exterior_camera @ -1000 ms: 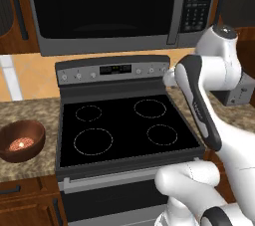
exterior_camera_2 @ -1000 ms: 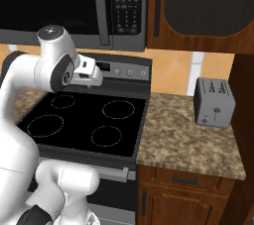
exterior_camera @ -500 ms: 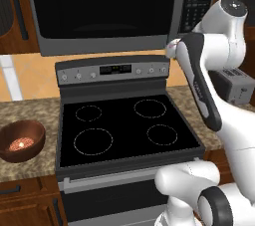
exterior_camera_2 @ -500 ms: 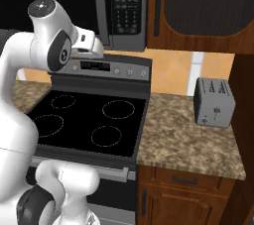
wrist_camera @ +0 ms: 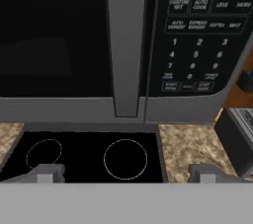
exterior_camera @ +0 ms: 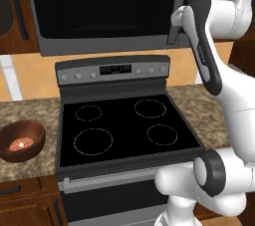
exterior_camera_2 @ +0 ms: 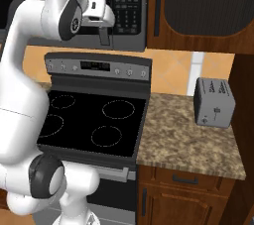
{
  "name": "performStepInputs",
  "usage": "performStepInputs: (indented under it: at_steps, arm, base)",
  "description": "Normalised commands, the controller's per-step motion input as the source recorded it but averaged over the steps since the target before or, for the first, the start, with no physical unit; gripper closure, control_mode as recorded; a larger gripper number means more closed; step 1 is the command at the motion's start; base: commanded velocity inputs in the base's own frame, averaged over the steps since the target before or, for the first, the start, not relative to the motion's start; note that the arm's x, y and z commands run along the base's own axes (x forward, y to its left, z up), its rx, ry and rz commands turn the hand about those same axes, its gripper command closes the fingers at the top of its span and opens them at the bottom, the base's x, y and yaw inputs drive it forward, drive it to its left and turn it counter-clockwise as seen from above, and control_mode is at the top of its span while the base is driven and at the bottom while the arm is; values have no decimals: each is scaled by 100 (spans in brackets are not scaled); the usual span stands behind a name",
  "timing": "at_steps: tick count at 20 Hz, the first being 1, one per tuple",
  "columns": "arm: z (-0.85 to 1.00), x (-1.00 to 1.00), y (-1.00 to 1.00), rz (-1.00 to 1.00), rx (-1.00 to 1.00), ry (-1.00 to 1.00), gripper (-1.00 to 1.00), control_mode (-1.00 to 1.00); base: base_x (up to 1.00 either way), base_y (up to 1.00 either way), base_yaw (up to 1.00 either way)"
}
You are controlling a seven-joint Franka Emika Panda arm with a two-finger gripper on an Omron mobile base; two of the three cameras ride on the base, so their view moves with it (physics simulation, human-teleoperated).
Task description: Open the microwave, place the bowl with waffle inside the microwave, then close the microwave door and turn it on.
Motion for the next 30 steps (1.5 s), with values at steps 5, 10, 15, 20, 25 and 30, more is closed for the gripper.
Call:
performStepInputs:
  at_steps: [5, 10, 15, 20, 25, 30]
  arm:
    - [14, 48, -8, 2, 0, -35, -100, -100]
    - [0, 62, 0, 7, 0, -28, -100, -100]
    - [0, 75, 0, 2, 0, -5, -100, -100]
    - [0, 76, -3, 0, 0, 0, -100, -100]
    - [-2, 81, 0, 0, 0, 0, -100, -100]
    - [-28, 85, 34, 1, -2, 0, 100, -100]
  base:
    - [0, 0, 0]
    - [0, 0, 0]
    - [0, 0, 0]
    - [0, 0, 0]
    - [0, 0, 0]
    - [0, 0, 0]
